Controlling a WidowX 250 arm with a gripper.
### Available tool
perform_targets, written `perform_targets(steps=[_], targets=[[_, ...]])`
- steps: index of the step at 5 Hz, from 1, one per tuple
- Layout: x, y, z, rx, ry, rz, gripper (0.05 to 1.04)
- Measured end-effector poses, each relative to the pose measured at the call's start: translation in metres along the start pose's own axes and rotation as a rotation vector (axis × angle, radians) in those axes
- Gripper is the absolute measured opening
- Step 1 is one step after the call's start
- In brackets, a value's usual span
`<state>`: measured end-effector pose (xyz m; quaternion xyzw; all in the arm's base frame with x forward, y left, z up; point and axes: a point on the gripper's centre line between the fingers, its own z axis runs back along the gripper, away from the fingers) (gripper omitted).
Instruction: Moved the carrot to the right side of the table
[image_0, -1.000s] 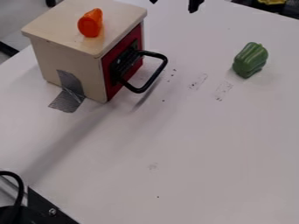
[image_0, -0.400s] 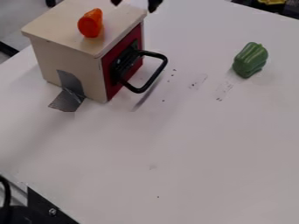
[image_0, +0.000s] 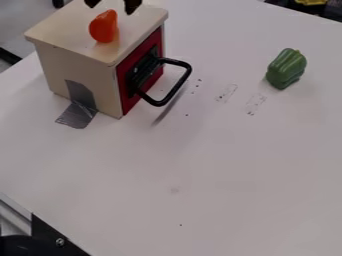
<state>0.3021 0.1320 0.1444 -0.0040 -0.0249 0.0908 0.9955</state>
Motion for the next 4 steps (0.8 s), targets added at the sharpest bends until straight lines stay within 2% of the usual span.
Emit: perform_targets(steps=[1, 2, 3, 4], targets=[[0.002, 0.005, -0.007, 0.003, 0.018, 0.002, 0.997], [0.003, 0.006, -0.022, 0.001, 0.060, 0.009, 0.997], [0.004, 0.004, -0.031, 0.002, 0.086, 0.008, 0.962], [0.005, 0.003, -0.035, 0.006, 0.090, 0.012, 0.690]])
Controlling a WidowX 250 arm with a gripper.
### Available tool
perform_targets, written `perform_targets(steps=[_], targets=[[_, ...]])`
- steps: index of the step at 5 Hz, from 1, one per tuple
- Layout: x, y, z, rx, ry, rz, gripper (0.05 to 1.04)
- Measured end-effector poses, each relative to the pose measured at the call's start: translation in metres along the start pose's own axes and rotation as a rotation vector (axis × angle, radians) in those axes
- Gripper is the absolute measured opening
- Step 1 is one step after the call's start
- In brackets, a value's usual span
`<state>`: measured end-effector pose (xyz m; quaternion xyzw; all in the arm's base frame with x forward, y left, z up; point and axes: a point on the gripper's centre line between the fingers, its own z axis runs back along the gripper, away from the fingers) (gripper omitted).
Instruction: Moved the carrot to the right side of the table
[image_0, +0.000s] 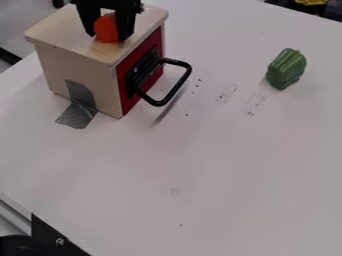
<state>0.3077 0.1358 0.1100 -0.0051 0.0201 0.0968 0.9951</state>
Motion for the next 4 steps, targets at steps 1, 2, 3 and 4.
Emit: perform_targets(steps=[1, 2, 3, 4], targets=[[0.003, -0.009, 0.001, 0.004, -0.013, -0.014, 0.627], [0.006, -0.041, 0.017, 0.014, -0.059, -0.092, 0.627], [0.001, -0.086, 0.020, 0.017, -0.063, -0.180, 0.627], [-0.021, -0.122, 0.006, 0.015, -0.025, -0.253, 0.626]])
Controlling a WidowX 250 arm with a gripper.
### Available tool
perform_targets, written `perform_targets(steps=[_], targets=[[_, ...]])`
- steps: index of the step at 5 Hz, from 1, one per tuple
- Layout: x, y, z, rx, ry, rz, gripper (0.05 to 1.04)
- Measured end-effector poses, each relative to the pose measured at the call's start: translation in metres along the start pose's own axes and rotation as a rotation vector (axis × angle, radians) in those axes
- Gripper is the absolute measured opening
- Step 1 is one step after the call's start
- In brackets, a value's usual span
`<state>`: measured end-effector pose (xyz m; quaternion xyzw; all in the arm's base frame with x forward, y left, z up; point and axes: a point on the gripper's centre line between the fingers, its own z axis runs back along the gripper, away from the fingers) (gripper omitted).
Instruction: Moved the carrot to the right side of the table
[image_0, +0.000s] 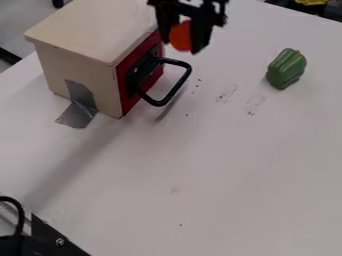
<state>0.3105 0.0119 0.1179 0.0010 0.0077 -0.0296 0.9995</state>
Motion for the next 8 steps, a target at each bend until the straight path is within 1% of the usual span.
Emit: perform_targets(steps=[1, 2, 3, 4, 5, 6, 7, 8], targets=[[-0.022, -0.020, -0.034, -0.013, 0.053, -0.023, 0.627], [-0.027, -0.039, -0.062, -0.038, 0.056, -0.039, 0.627], [-0.036, -0.055, -0.093, -0.043, 0.083, -0.064, 0.627], [-0.045, -0.065, -0.118, -0.035, 0.107, -0.093, 0.626], [-0.046, -0.066, -0.121, -0.034, 0.086, -0.096, 0.679], [-0.055, -0.068, -0.118, -0.007, 0.090, -0.111, 0.955], [-0.053, -0.070, -0.072, 0.020, -0.039, -0.085, 1.001], [-0.056, -0.075, -0.040, 0.027, -0.117, -0.072, 0.999]])
